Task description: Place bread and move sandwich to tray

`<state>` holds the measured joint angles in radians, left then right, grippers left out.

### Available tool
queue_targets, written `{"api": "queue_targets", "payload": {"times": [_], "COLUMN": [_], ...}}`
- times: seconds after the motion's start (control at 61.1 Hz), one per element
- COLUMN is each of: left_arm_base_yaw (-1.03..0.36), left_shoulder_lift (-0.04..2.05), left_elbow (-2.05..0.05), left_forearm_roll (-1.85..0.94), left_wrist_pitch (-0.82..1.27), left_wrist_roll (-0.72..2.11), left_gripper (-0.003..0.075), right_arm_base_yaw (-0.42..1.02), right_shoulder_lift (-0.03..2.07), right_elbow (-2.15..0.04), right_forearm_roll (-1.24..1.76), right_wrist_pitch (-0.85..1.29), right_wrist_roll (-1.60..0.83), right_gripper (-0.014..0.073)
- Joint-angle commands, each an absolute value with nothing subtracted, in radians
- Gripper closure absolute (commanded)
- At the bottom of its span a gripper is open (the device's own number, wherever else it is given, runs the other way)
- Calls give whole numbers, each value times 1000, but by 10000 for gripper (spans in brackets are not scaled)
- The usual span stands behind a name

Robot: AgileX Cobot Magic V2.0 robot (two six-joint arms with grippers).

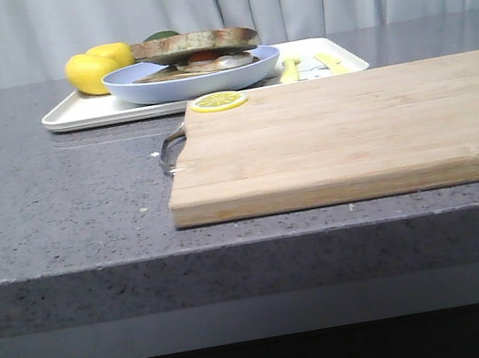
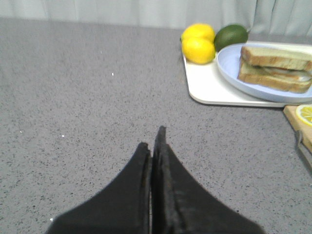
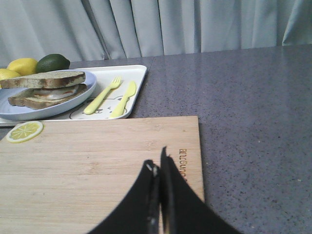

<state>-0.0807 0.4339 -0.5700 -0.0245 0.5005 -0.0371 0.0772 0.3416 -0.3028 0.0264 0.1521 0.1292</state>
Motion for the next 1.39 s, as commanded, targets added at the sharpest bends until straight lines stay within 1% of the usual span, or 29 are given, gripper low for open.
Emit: {"api": "queue_targets", "payload": {"times": [0.0,0.115,0.213,0.721,0.835,0.966,1.114,1.245,1.376], "left_arm_base_yaw": [-78,-78,-78,-78,-76,-76,-76,-65,-49], "left_shoulder_lift": [349,256,224,221,185,82,-31,-27,-27], "left_elbow": [-553,-521,-504,-463,-424,-329,-227,-144,-40], "left_forearm_roll": [-33,-33,-34,-34,-36,-36,-36,-36,-36], "left_wrist_pitch": [408,418,420,409,337,249,241,174,50], "left_wrist_roll": [-49,-49,-49,-49,-49,-49,-49,-49,-49], "left_gripper": [741,741,741,741,741,741,741,741,741], "right_arm_base_yaw": [73,73,73,73,73,73,73,73,73], "right_shoulder_lift": [349,349,349,349,349,349,349,349,349], "right_elbow": [-332,-332,-332,-332,-332,-332,-332,-332,-332], "right_forearm_roll": [26,26,26,26,26,26,26,26,26], "right_wrist_pitch": [70,70,70,70,70,70,70,70,71], "right_wrist_roll": [127,127,127,127,127,127,127,127,127], "right_gripper": [653,653,653,653,653,653,653,653,653]}}
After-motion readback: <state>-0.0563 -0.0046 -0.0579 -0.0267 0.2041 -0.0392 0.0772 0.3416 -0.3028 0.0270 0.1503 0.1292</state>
